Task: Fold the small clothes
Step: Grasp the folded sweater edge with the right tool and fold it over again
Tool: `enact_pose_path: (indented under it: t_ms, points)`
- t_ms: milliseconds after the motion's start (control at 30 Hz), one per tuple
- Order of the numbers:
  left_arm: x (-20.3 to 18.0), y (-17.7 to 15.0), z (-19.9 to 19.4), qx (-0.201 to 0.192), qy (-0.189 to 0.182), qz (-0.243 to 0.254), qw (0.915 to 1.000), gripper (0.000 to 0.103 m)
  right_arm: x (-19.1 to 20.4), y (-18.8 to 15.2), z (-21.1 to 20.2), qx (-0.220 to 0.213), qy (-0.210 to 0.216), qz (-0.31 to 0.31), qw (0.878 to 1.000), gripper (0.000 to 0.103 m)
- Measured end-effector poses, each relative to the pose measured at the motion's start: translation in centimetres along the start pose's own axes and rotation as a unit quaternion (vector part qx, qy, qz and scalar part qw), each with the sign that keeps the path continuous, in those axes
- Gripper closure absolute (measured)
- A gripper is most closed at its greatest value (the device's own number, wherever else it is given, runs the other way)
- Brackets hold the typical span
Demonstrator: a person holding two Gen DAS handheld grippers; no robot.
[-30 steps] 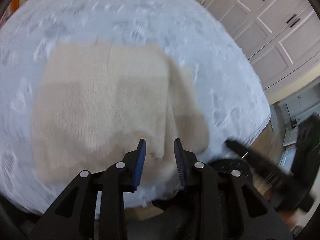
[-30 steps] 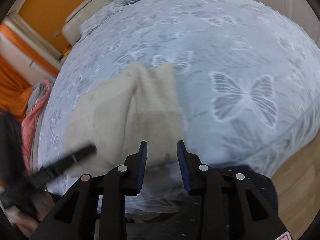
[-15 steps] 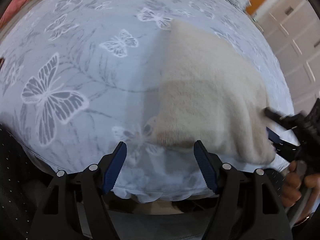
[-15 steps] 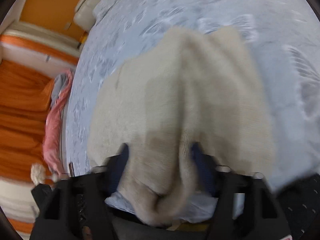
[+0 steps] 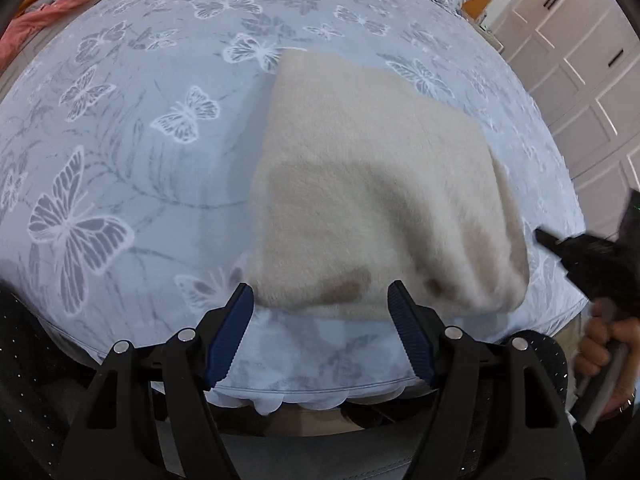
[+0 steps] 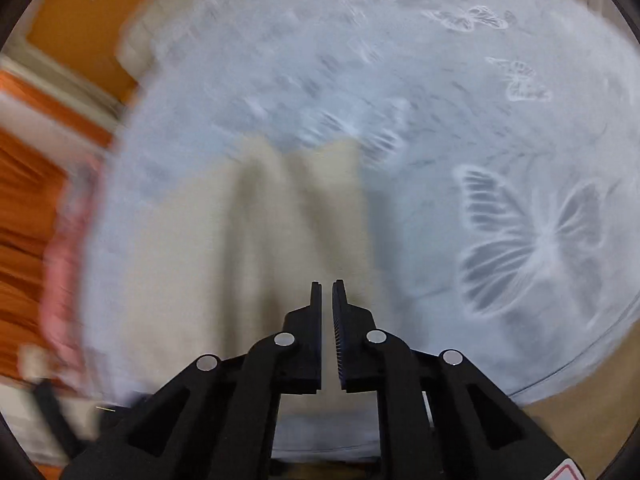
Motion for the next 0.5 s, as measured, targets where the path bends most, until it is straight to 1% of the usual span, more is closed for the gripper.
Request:
enact_pose_path:
  t_ms: [33,67,133,200,300,333,367,400,433,500]
  points:
    - [-0.1,0.0,0.0,0.000,0.002,0.006,1.0000,0.036,0.8,-0.2,-0.6,-0.003,0.014,-0.003,1.000,0.059]
    - [-0.3,0.0,0.0,0.000,0.003,0.009,1.0000,0.036,1.6,-0.5,-0.7,-0.002,0.019,-0.012,1.000,0.044]
    - [-0.1,-0.2,0.0,0.003,0.006,0.013,0.9999,0.036,3.3,-1.3,0.1,0.013,0.020,-0.047,0.999,0.042]
    - [0.3,-0.6,-0.3,0.006,0.009,0.008,0.9999,0.036,5.2,-2.3,1.9,0.038,0.010,-0.067,0.997,0.034]
    - [0.9,-1.3,-1.0,0.004,0.012,-0.001,0.9999,0.035,7.1,-3.7,5.3,0.085,0.010,-0.077,0.993,0.034]
    - [1.2,-1.5,-1.2,0.005,0.014,-0.004,0.9999,0.035,8.1,-4.1,6.2,0.103,0.021,-0.074,0.992,0.043]
    - [1.3,-1.7,-1.3,0.006,0.016,-0.006,0.9998,0.035,9.3,-4.2,6.3,0.107,0.036,-0.080,0.990,0.079]
    - [1.4,-1.9,-1.5,0.008,0.015,-0.008,0.9998,0.035,9.9,-3.9,5.9,0.097,0.040,-0.092,0.990,0.084]
    - [1.5,-2.0,-1.6,0.009,0.014,-0.009,0.9998,0.035,11.0,-2.8,4.1,0.059,0.050,-0.107,0.991,0.086]
    - [1.3,-2.0,-2.3,0.006,0.008,-0.009,0.9999,0.035,12.0,-0.6,-0.1,-0.006,0.080,-0.116,0.990,0.089]
Point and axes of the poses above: each gripper's, at about its wrist camera, not at the fingertips, and z roughly the way its jaws point, x to its left, y to its top, the point moved 9 cm from there along z, roughly the way its jaws point, and after that the axes turned 14 degrees about -y, right-handed, at the moved point
